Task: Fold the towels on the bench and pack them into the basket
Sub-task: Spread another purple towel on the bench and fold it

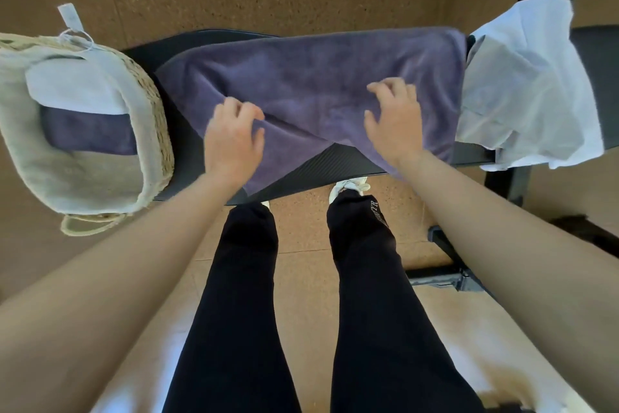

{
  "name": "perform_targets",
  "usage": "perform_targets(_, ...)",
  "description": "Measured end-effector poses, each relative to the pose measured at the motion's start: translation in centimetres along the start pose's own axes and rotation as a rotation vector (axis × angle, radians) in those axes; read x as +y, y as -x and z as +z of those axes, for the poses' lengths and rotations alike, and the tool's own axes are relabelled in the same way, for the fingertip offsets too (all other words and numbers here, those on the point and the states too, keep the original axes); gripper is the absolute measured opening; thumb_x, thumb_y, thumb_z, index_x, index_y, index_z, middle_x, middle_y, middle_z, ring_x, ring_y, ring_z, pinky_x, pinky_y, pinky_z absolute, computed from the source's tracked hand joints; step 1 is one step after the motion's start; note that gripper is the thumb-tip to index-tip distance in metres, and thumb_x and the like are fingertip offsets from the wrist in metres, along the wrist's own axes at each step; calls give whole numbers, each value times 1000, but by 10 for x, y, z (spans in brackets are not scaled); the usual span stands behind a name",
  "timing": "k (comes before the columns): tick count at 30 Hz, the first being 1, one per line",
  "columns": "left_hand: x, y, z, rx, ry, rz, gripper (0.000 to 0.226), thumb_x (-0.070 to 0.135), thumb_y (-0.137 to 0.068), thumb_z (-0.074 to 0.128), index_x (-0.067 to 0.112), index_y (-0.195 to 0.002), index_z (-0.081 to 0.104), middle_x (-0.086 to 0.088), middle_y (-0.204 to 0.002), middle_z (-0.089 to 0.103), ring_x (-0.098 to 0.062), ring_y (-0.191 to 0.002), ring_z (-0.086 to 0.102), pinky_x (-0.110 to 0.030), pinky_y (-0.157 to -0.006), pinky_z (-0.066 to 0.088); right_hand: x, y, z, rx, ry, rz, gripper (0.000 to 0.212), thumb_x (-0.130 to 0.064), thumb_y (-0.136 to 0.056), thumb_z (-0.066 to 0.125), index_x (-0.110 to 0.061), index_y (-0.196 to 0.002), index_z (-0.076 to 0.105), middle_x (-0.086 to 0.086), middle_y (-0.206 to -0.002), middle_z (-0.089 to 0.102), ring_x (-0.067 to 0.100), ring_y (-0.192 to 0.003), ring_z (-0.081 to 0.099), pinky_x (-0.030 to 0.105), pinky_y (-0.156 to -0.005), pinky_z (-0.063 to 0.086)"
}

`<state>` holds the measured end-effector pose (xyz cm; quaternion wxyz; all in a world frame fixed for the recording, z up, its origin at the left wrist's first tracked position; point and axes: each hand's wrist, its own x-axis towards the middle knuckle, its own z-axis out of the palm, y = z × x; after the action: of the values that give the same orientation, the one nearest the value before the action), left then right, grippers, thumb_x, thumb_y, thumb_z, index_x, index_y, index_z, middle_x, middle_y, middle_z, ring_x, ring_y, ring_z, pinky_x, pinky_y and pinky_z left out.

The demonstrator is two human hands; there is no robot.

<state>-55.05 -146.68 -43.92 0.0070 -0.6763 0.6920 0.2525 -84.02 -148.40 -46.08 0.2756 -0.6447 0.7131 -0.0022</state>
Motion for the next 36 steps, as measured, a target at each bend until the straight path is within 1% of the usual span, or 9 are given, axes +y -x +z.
perform_targets(5,1,55,44,-385,9,19,49,20,-87,73,23,-134,58,-3,-131,48,-31,-117,43,-46,-81,56,2,26,26,-234,122,68,69,-36,-91,64,-27,-154,35,3,-162,28,38,-143,27,61,-102,44)
perform_targets(10,-36,77,38,-391,-155,65,45,17,-84,71,23,-128,62,-3,-122,54,-31,-110,49,-46,-73,54,2,15,18,-216,159,91,81,-38,-90,63,-35,-158,20,7,-164,20,39,-136,31,62,-93,50)
perform_targets(16,-72,94,21,-414,-386,20,31,19,-79,71,22,-110,69,-5,-111,57,-32,-104,53,-50,-95,44,6,-6,5,-253,241,27,87,-31,-90,65,-36,-159,13,7,-169,2,43,-131,34,53,-84,54)
perform_targets(19,-68,88,17,-455,-483,-36,22,22,-73,72,18,-95,76,-8,-96,60,-36,-93,55,-48,-88,41,7,-14,-1,-271,224,30,86,-27,-91,64,-35,-159,11,8,-168,5,43,-133,37,52,-86,52)
perform_targets(22,-47,64,12,-383,-415,-49,21,23,-75,68,13,-91,76,-12,-92,68,-36,-89,62,-45,-83,44,6,-25,-6,-226,229,29,82,-28,-89,66,-28,-157,19,14,-158,26,42,-123,46,53,-88,52)
perform_targets(25,-22,29,8,-129,-177,-39,30,20,-77,61,14,-106,64,-13,-109,61,-39,-97,58,-47,-80,49,3,-35,-8,-129,315,15,72,-34,-86,66,-24,-149,33,18,-139,43,43,-117,45,55,-87,49)
perform_targets(27,-14,4,4,-53,-98,-45,46,18,-79,61,18,-125,55,-12,-129,50,-37,-112,49,-46,-84,49,3,-40,-8,-103,323,48,67,-37,-84,66,-25,-143,38,18,-138,42,43,-122,41,56,-88,45)
perform_targets(32,-28,-44,-1,-201,-166,-95,67,18,-91,64,25,-152,37,-6,-154,32,-38,-129,39,-49,-87,53,12,-53,-7,-115,290,80,68,-38,-88,62,-27,-148,32,10,-156,28,44,-128,37,59,-89,48)
perform_targets(36,-42,-63,-8,-213,-168,-63,37,17,-96,64,18,-133,56,-13,-130,50,-36,-117,48,-44,-80,49,11,-61,-8,-130,314,92,71,-41,-92,59,-30,-154,26,10,-153,32,46,-124,37,57,-82,52)
